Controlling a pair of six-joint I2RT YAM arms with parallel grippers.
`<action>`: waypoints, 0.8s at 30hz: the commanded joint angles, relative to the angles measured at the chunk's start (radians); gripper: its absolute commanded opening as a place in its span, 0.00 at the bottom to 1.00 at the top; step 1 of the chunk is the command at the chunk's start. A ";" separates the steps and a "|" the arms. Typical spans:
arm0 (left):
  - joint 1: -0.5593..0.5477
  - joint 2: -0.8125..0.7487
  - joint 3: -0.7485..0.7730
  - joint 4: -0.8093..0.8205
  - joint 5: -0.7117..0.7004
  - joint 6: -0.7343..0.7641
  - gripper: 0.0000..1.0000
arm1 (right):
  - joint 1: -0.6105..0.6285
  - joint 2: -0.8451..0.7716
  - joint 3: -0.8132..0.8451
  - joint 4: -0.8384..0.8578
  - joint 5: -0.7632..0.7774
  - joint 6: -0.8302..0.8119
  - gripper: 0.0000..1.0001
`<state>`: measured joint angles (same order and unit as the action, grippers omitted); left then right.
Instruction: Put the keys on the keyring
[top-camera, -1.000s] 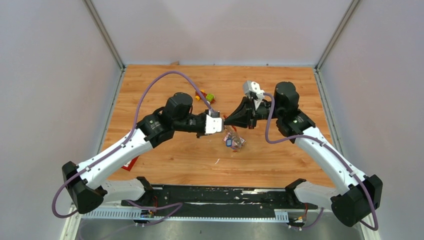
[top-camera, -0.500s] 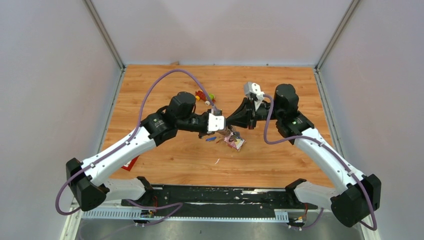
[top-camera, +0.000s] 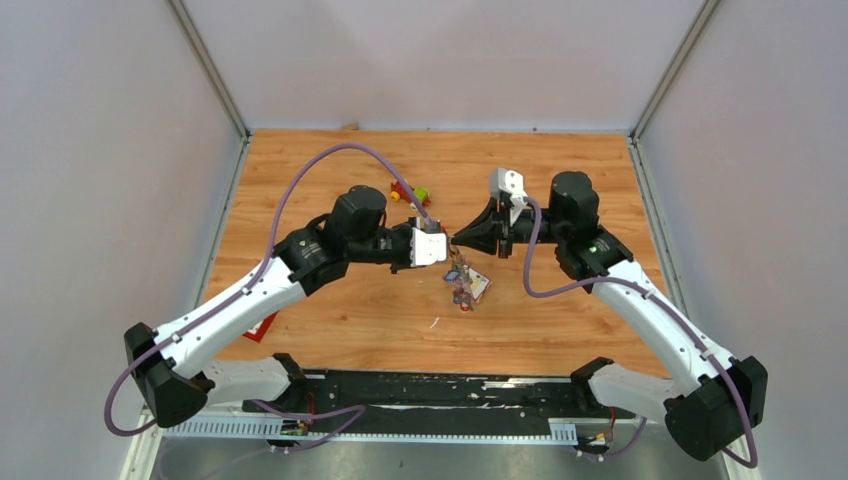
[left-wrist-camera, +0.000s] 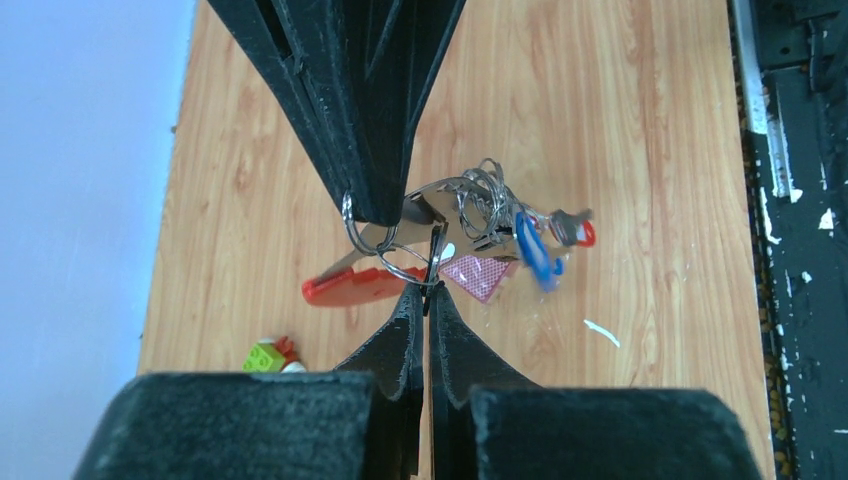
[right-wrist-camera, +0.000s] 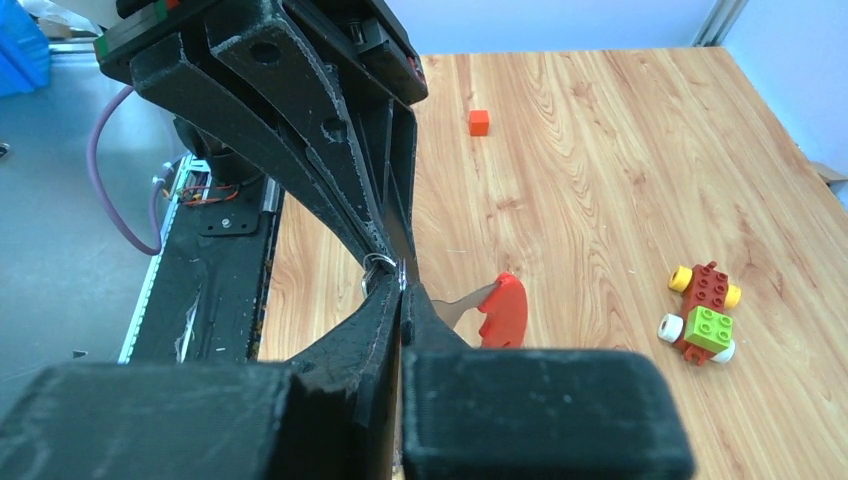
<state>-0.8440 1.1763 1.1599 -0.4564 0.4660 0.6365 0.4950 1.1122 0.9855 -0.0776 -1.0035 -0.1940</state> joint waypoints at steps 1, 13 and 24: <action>-0.003 -0.026 0.016 -0.004 -0.039 0.041 0.00 | 0.005 -0.020 -0.002 0.007 0.014 -0.024 0.00; -0.010 0.071 0.080 -0.064 -0.011 0.069 0.00 | 0.011 -0.012 -0.007 0.040 -0.002 0.015 0.00; -0.042 0.139 0.149 -0.100 -0.037 0.079 0.00 | 0.014 -0.016 -0.031 0.059 0.017 0.016 0.00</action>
<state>-0.8722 1.3228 1.2667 -0.5625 0.4232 0.7055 0.5026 1.1110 0.9543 -0.0860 -0.9928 -0.1844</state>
